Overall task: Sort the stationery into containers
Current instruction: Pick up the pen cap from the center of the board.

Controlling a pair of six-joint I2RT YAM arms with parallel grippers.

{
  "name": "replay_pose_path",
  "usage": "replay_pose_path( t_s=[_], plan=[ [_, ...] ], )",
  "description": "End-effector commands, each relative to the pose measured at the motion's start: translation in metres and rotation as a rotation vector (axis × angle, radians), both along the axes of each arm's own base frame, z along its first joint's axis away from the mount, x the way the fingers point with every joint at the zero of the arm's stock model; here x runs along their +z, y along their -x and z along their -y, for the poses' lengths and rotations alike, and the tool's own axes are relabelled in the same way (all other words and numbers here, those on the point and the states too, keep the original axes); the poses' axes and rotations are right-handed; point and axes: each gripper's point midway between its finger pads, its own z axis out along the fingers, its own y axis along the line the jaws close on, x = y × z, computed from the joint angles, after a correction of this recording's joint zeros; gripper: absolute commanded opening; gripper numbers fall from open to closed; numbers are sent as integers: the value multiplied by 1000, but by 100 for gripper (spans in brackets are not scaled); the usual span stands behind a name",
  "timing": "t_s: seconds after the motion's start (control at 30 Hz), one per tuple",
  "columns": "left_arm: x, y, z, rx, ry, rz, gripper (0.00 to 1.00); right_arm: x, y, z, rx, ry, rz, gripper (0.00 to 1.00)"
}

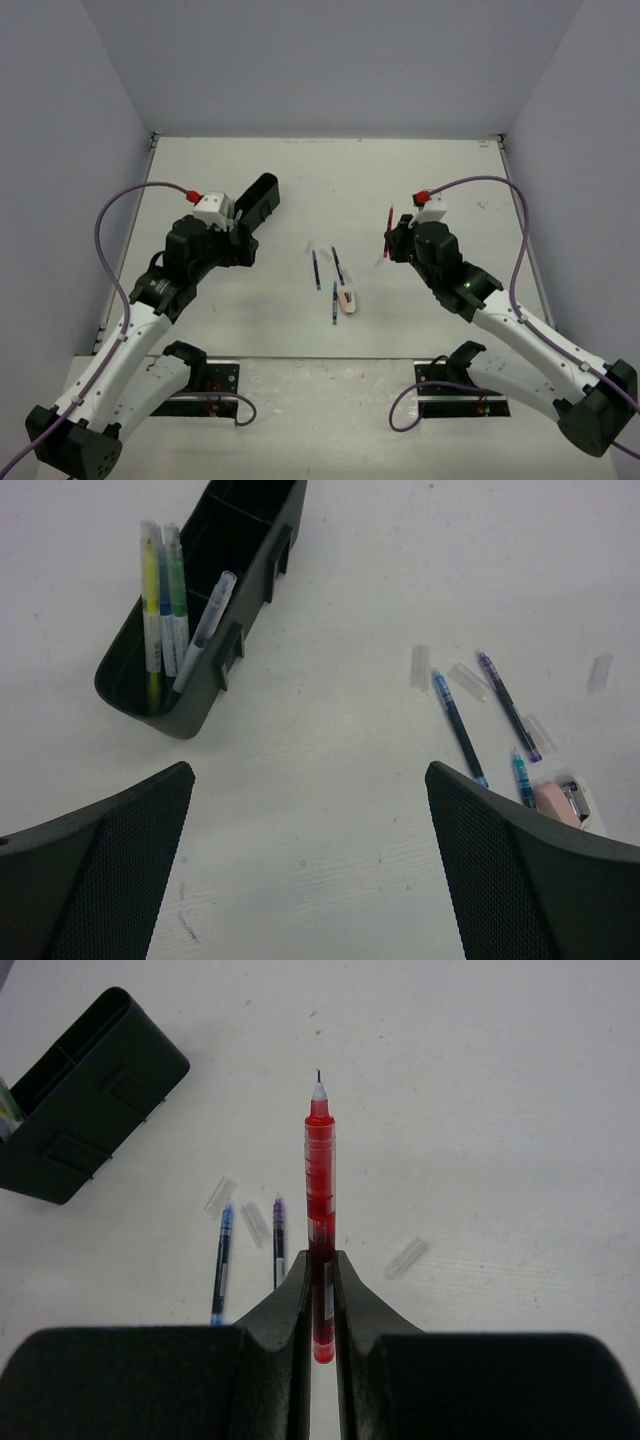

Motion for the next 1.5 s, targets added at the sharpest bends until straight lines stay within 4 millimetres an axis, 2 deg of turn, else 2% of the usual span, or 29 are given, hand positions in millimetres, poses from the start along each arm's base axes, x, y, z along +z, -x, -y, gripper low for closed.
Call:
replay_pose_path(
  t_s=[0.0,0.27,0.53,0.67,0.8,1.47],
  plan=[
    [30,5,-16,63,23,151,100,18,-1,1,-17,-64,55,0],
    [18,5,-11,42,21,99,100,18,-1,-5,8,-77,52,0],
    [23,7,-14,55,28,112,100,18,0,-7,23,-82,53,0],
    [20,8,-9,33,37,108,100,18,0,-6,20,-79,56,0],
    [18,7,-14,60,24,96,100,17,0,-8,28,-83,56,0],
    [37,15,-15,54,64,167,100,10,-4,-11,24,-68,37,0]
  ],
)
